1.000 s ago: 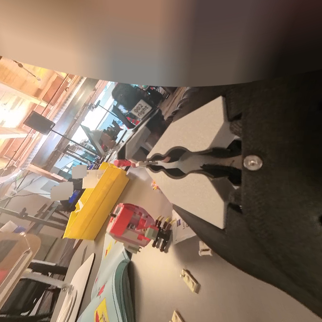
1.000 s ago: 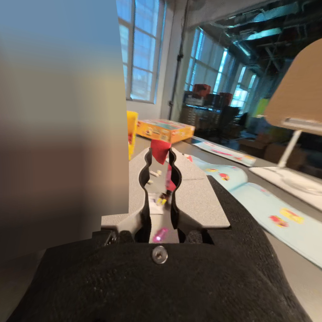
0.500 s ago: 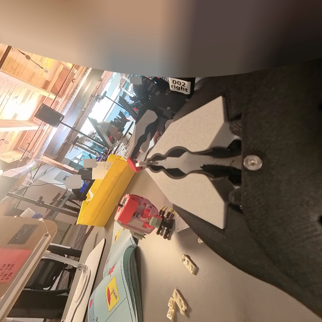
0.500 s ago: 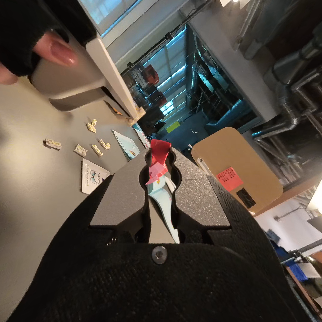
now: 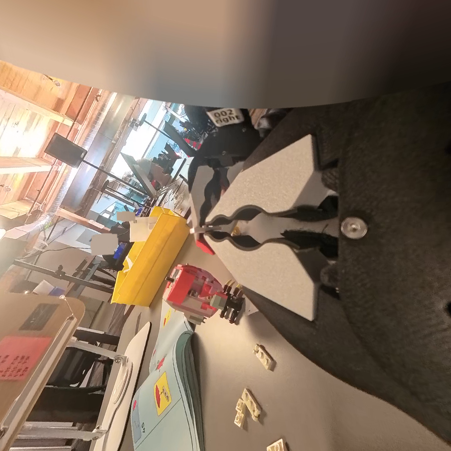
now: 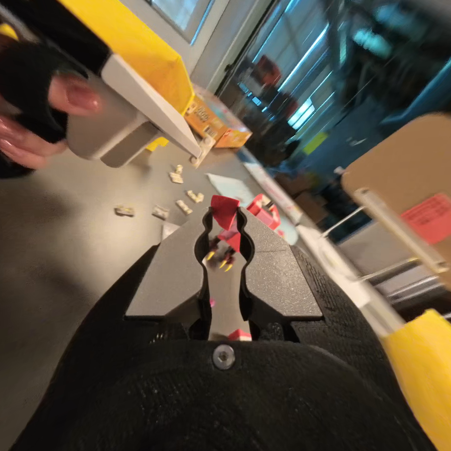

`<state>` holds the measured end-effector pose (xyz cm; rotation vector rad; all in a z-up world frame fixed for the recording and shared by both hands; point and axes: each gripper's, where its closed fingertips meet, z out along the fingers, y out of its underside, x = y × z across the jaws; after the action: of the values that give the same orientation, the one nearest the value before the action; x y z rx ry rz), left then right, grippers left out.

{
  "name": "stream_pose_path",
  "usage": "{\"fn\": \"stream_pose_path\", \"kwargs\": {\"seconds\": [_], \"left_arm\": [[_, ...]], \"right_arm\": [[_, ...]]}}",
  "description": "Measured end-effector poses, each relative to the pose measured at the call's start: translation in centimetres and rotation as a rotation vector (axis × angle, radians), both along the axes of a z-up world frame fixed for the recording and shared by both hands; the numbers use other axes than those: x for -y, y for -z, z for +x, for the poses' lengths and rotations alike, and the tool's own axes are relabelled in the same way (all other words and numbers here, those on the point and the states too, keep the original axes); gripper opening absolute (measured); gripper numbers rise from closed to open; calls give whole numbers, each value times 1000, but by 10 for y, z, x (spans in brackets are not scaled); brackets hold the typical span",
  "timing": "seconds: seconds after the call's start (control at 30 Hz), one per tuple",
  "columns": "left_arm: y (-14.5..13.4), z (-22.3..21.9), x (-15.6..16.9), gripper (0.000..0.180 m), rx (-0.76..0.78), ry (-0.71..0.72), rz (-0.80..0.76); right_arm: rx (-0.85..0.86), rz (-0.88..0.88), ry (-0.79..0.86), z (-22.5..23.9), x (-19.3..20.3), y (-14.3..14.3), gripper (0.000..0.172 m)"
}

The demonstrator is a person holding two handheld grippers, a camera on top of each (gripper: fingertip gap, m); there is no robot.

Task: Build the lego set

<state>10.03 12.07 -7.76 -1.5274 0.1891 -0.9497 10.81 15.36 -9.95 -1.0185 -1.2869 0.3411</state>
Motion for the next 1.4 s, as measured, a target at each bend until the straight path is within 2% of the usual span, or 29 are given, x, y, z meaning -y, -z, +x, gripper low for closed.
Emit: {"fn": "stream_pose_path", "kwargs": {"seconds": [0.1, 0.2, 0.33, 0.5, 0.7, 0.8, 0.87, 1.0, 1.13, 1.23, 1.33, 1.4], "left_arm": [[-1, -2, 0, 2, 2, -10, 6], [-1, -2, 1, 2, -6, -14, 13], [-2, 0, 2, 2, -8, -4, 15], [-2, 0, 3, 2, -3, -1, 17], [-1, 3, 4, 2, 1, 23, 12], [-1, 5, 5, 2, 17, 44, 5], [-2, 7, 7, 2, 45, 85, -6], [-5, 12, 9, 2, 144, 190, -47], [-5, 14, 11, 2, 139, 206, -45], [-4, 30, 23, 2, 138, 338, -75], [3, 43, 31, 1, 139, 430, -146], [-2, 48, 37, 2, 182, 488, -155]], "right_arm": [[78, -309, -20, 4, 7, 12, 17], [305, -613, -43, 14, 28, 43, 18], [449, -752, -11, 28, 45, 65, 18], [416, -863, 56, 31, 43, 71, 18], [430, -879, 92, 34, 46, 82, 21], [394, -852, 31, 32, 52, 76, 42], [349, -767, -10, 33, 51, 64, 46], [185, -604, -66, 34, 46, 26, 38], [209, -618, -102, 38, 49, 32, 45], [143, -580, -221, 34, 63, 22, 44], [30, -556, -289, 32, 72, 2, 29], [-22, -530, -315, 33, 74, -9, 28]]}}
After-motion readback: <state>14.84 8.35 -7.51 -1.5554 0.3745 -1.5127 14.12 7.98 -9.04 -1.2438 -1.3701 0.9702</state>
